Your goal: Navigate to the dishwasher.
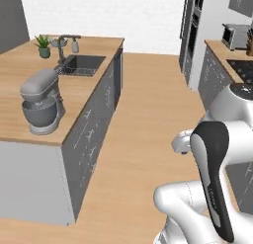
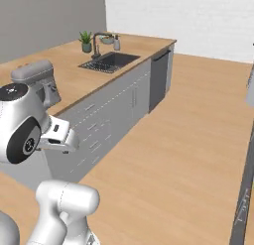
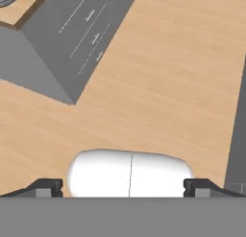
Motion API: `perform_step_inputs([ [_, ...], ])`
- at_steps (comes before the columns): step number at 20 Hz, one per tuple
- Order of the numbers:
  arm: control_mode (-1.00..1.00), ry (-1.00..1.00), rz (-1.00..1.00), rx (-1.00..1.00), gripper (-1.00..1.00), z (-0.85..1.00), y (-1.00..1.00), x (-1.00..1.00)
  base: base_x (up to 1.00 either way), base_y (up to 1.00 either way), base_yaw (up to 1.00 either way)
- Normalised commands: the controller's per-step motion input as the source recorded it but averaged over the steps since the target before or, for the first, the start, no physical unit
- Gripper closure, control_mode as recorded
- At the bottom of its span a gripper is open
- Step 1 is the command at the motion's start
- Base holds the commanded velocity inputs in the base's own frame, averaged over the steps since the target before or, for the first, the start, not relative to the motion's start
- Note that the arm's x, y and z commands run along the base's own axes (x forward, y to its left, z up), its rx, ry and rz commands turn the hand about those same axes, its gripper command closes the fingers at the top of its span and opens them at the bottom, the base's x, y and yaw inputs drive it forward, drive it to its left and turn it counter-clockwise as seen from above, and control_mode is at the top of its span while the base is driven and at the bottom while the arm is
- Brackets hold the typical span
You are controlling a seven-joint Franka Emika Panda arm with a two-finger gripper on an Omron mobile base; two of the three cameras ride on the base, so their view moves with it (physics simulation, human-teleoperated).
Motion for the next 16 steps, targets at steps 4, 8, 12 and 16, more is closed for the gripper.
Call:
perform_step_inputs([
  [4, 1.00, 0.00, 0.00, 0.00, -1.00, 0.00, 0.00, 0.00, 0.64, -0.99, 0.46],
  [8, 1.00, 0.00, 0.00, 0.00, -1.00, 0.00, 0.00, 0.00, 1.00, -0.75, 0.19],
  [12, 1.00, 0.00, 0.00, 0.00, -1.00, 0.00, 0.00, 0.00, 1.00, -0.50, 0.03],
  [16, 1.00, 0.00, 0.00, 0.00, -1.00, 0.00, 0.00, 0.00, 1.00, -0.60, 0.03],
])
